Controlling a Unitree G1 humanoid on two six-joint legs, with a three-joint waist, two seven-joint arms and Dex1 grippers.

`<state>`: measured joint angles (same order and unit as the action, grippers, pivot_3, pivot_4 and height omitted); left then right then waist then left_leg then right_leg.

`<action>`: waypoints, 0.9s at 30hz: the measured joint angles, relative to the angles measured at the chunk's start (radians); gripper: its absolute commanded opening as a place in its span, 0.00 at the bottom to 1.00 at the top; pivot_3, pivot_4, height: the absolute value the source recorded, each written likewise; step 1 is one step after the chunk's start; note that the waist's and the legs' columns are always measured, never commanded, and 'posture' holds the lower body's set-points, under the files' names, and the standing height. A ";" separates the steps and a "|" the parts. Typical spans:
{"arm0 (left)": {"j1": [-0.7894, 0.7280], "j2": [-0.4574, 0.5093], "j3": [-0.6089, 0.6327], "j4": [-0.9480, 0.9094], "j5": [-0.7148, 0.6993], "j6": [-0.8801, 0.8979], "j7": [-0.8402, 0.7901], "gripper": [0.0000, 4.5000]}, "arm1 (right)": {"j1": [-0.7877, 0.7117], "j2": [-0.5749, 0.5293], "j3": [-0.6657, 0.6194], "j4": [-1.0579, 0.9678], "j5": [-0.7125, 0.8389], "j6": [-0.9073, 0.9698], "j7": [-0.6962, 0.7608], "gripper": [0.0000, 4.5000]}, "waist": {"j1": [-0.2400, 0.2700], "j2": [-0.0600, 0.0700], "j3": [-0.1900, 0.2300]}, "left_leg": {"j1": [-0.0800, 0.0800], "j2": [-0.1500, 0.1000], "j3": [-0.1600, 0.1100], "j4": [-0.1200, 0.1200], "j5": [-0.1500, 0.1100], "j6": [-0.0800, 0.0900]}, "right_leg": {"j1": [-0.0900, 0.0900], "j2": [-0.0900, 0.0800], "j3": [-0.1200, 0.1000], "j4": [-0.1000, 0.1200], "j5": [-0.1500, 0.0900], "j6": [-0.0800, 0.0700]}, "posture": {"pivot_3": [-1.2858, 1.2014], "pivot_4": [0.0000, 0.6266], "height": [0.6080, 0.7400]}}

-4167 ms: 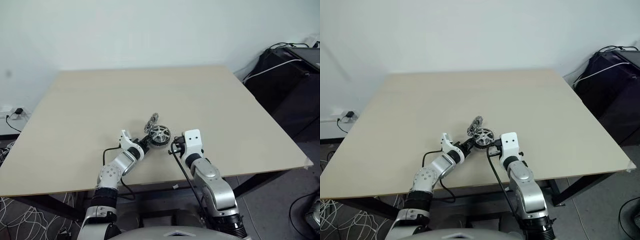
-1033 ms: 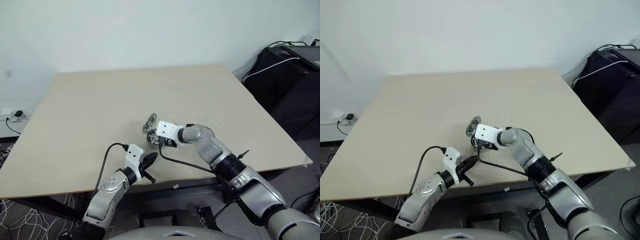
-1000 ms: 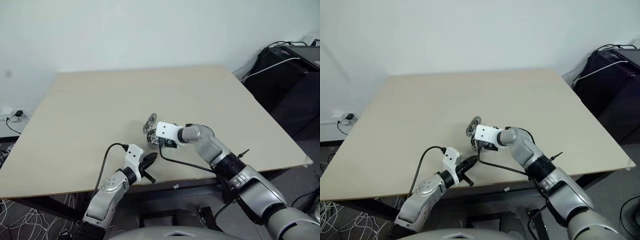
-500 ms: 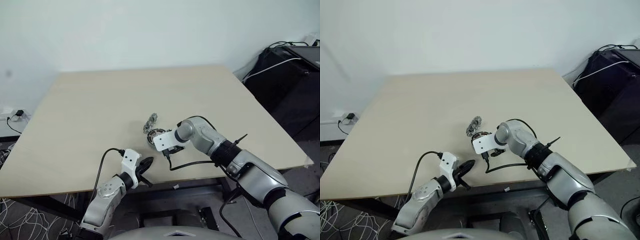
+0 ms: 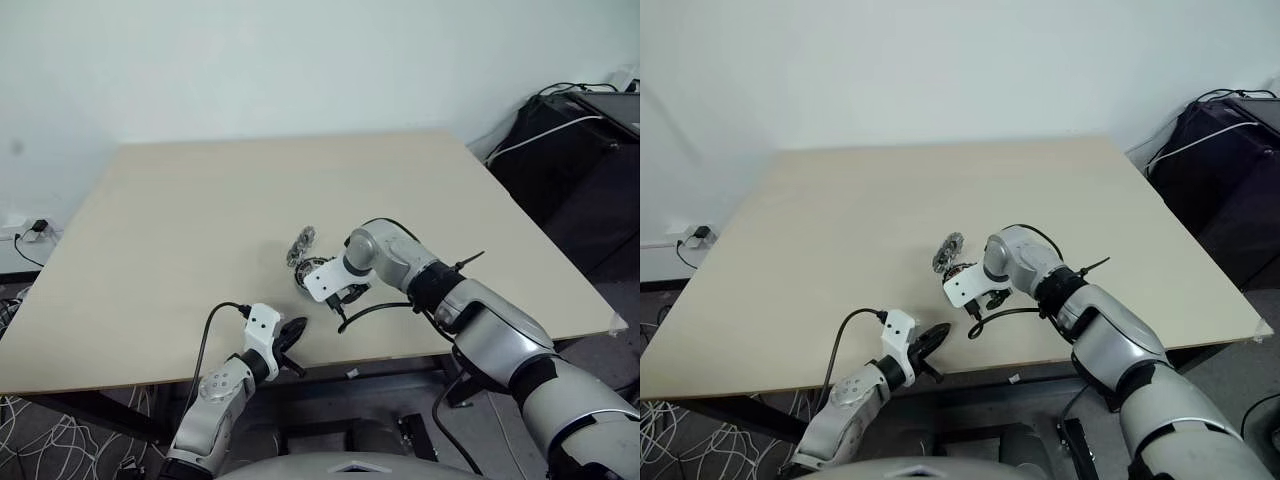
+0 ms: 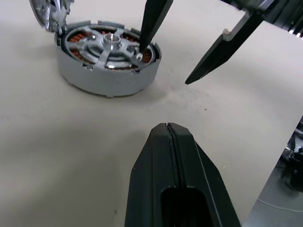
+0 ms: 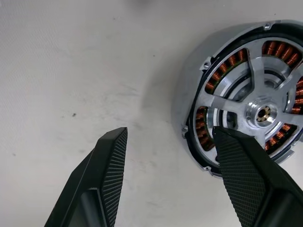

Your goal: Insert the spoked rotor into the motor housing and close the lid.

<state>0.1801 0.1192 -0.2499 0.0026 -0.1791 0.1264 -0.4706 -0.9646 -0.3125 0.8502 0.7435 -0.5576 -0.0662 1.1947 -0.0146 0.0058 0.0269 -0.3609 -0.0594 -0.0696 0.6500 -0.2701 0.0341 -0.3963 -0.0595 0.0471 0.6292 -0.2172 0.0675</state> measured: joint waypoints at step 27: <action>0.011 -0.016 0.003 -0.051 0.002 0.036 0.035 0.00 | -0.020 0.052 -0.043 0.111 -0.048 -0.057 -0.020 0.02 | -0.006 0.003 -0.002 | 0.000 0.000 -0.001 0.000 0.001 -0.002 | -0.001 0.000 -0.001 0.003 0.000 -0.001 | 0.52 0.00 1.00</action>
<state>0.1909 0.1033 -0.2466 -0.0480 -0.1776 0.1621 -0.4358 -0.9849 -0.2605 0.8072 0.8548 -0.6058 -0.1237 1.1749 -0.0210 0.0083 0.0252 -0.3605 -0.0596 -0.0707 0.6501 -0.2691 0.0323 -0.3969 -0.0595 0.0466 0.6327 -0.2171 0.0666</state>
